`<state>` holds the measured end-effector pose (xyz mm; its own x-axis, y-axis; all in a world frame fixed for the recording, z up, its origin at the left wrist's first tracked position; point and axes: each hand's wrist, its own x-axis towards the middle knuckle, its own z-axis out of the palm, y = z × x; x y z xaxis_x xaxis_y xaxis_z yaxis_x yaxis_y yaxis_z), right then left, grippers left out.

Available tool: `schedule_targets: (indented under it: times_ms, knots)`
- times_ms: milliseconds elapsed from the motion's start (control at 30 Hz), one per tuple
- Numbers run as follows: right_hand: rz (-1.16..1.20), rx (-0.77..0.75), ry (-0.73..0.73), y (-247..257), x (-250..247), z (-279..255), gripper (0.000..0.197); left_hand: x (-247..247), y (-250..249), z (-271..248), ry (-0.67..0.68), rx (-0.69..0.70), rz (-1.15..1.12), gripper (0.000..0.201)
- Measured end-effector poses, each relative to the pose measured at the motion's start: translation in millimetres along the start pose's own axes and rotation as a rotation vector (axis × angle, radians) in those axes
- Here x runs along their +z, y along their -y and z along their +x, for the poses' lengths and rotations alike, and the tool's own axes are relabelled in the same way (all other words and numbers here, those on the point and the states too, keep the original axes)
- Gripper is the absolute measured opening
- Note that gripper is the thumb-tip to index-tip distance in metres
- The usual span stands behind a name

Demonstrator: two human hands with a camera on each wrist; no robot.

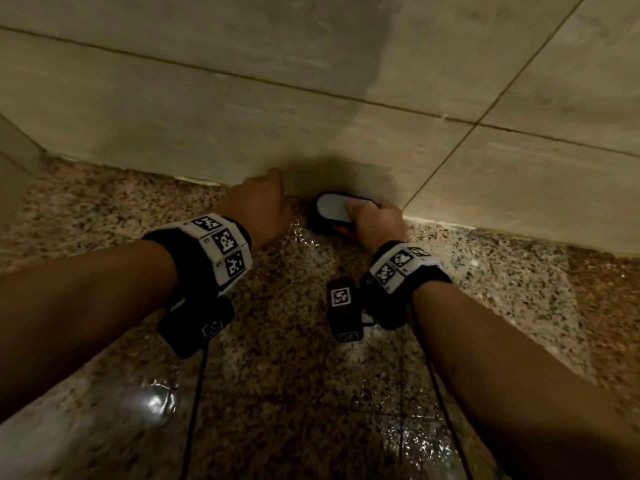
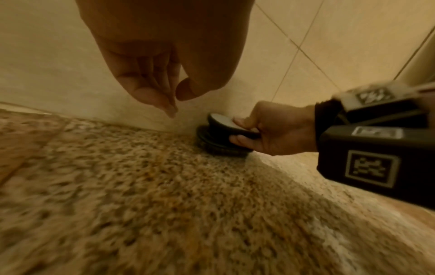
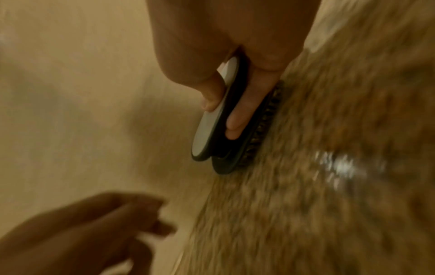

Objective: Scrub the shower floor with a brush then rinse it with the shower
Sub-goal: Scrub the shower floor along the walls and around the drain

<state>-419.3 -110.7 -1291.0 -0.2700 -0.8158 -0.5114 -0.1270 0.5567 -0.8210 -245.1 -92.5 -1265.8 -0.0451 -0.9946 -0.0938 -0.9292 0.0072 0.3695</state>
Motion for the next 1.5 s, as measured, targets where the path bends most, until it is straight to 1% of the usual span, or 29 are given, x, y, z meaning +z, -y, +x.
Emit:
schedule_targets:
  times_ms: [67,133,233,267,333,400,467,533,633,700,767,800,833,867,933,967,1000,1033,1100,1133,1167,1233,1267,1300,1333,1400,1433,1467,1500]
  knots:
    - [-0.111,-0.035,0.040,-1,13,-9,0.023,-1,4,0,0.045,-0.005,0.022,0.034]
    - [-0.392,-0.154,0.108,-3,18,-23,0.024,-2,6,-1,0.067,-0.021,0.038,0.031]
    - [-0.856,-0.313,0.362,-7,25,-42,0.027,-7,10,-3,0.039,-0.027,0.079,0.028]
    - [-0.953,-0.306,0.396,-6,25,-45,0.030,-11,13,-5,0.021,-0.024,0.090,0.027]
    - [-1.158,-0.400,0.382,1,21,-48,0.050,-20,19,-8,-0.005,-0.012,0.100,0.026]
    - [-1.281,-0.567,0.399,4,19,-43,0.074,-29,26,-12,-0.010,-0.027,0.113,0.026]
    - [-1.315,-0.736,0.597,3,20,-46,0.084,-33,34,-15,0.003,-0.056,0.127,0.024]
    - [-1.346,-0.862,0.744,-8,28,-49,0.077,-35,39,-18,0.038,-0.073,0.163,0.021]
    - [-1.411,-1.011,0.724,-23,48,-50,0.068,-35,49,-24,0.107,-0.047,0.193,0.023]
    - [-1.293,-0.924,0.561,-16,60,-38,0.069,-36,56,-27,0.093,-0.041,0.174,0.023]
    - [-1.126,-0.722,0.259,0,72,-20,0.065,-36,65,-29,0.038,-0.054,0.137,0.025]
    - [-1.079,-0.663,0.157,2,80,-20,0.065,-35,67,-29,0.021,-0.066,0.119,0.027]
    - [-1.051,-0.665,0.163,-3,89,-29,0.064,-35,68,-30,0.015,-0.085,0.099,0.030]
    - [-1.055,-0.724,0.255,-15,98,-42,0.063,-36,69,-30,0.013,-0.098,0.080,0.031]
    - [-1.137,-0.898,0.583,-39,107,-86,0.065,-37,70,-30,-0.014,-0.101,0.065,0.030]
    - [-1.205,-0.917,0.706,-41,107,-91,0.067,-38,71,-29,-0.029,-0.100,0.069,0.029]
    - [-1.224,-0.936,0.717,-34,106,-85,0.065,-38,71,-29,-0.040,-0.096,0.072,0.028]
    - [-1.199,-0.923,0.626,-26,107,-67,0.061,-38,72,-30,-0.044,-0.097,0.074,0.029]
    - [-1.053,-0.792,0.310,-5,106,-29,0.060,-38,74,-31,-0.051,-0.100,0.074,0.029]
    - [-1.006,-0.749,0.247,-6,104,-26,0.061,-39,75,-32,-0.052,-0.105,0.068,0.030]
    - [-1.020,-0.784,0.290,-14,103,-32,0.058,-40,76,-33,-0.046,-0.116,0.061,0.030]
    - [-1.142,-0.894,0.602,-35,98,-72,0.052,-43,77,-34,-0.042,-0.128,0.070,0.030]
    - [-1.200,-0.901,0.742,-37,93,-78,0.053,-44,77,-34,-0.035,-0.121,0.081,0.030]
    - [-1.207,-0.912,0.779,-31,89,-73,0.053,-44,77,-34,-0.016,-0.111,0.090,0.030]
    - [-1.195,-0.883,0.725,-18,89,-66,0.049,-44,76,-33,0.000,-0.105,0.093,0.030]
    - [-1.039,-0.754,0.391,6,96,-31,0.049,-43,73,-33,0.008,-0.108,0.081,0.030]
    - [-0.994,-0.723,0.290,12,99,-26,0.052,-43,72,-33,-0.002,-0.109,0.066,0.029]
    - [-0.982,-0.741,0.297,5,103,-32,0.051,-44,71,-31,-0.018,-0.112,0.050,0.029]
    - [-1.013,-0.789,0.403,-9,106,-49,0.048,-45,70,-30,-0.032,-0.121,0.037,0.030]
